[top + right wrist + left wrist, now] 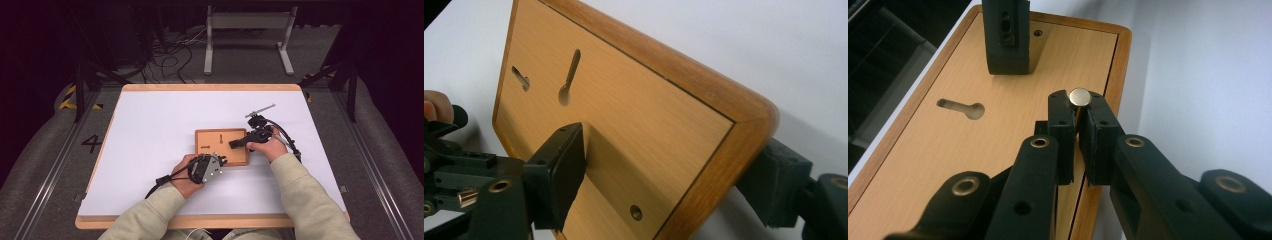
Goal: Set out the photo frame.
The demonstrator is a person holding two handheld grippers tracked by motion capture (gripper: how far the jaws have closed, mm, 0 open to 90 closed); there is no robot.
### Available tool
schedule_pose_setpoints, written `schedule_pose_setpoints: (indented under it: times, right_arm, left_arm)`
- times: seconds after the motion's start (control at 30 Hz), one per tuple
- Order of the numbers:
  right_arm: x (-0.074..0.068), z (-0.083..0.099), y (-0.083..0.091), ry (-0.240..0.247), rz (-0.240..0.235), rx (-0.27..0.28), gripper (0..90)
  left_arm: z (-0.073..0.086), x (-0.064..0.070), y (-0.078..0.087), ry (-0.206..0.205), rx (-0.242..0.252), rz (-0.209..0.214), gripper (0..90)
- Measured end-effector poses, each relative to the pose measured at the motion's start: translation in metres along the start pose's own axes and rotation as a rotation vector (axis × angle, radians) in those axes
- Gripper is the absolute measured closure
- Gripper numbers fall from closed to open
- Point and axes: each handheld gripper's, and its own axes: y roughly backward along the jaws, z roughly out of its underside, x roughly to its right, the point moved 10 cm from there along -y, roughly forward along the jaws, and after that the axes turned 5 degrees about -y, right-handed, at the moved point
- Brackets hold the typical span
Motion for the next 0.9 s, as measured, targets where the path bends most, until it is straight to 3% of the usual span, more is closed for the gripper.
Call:
schedule_pose_setpoints:
  times: [0.1,0.23,0.43,0.63,0.77,0.9]
  right_arm:
    - [0.002,0.001,0.001,-0.012,-0.004,-0.006,27.6]
    - [0.002,0.001,0.002,-0.004,-0.007,-0.009,29.2]
    - [0.000,0.002,0.011,0.031,-0.012,0.013,35.6]
    - [-0.004,0.004,0.020,0.069,-0.012,0.034,40.7]
    - [-0.008,0.006,0.025,0.101,0.001,0.044,42.8]
    - [-0.013,0.008,0.029,0.136,0.010,0.060,45.6]
  left_arm:
    - [0.000,-0.001,-0.001,0.039,0.011,0.030,83.7]
    - [0.001,-0.001,-0.001,0.051,0.006,0.047,82.4]
    - [-0.001,0.003,0.006,0.102,0.021,0.115,65.7]
    - [0.000,0.004,0.027,0.156,0.032,0.167,50.0]
    - [0.007,-0.002,0.051,0.191,0.053,0.156,45.8]
    - [0.022,-0.017,0.079,0.256,0.086,0.101,46.0]
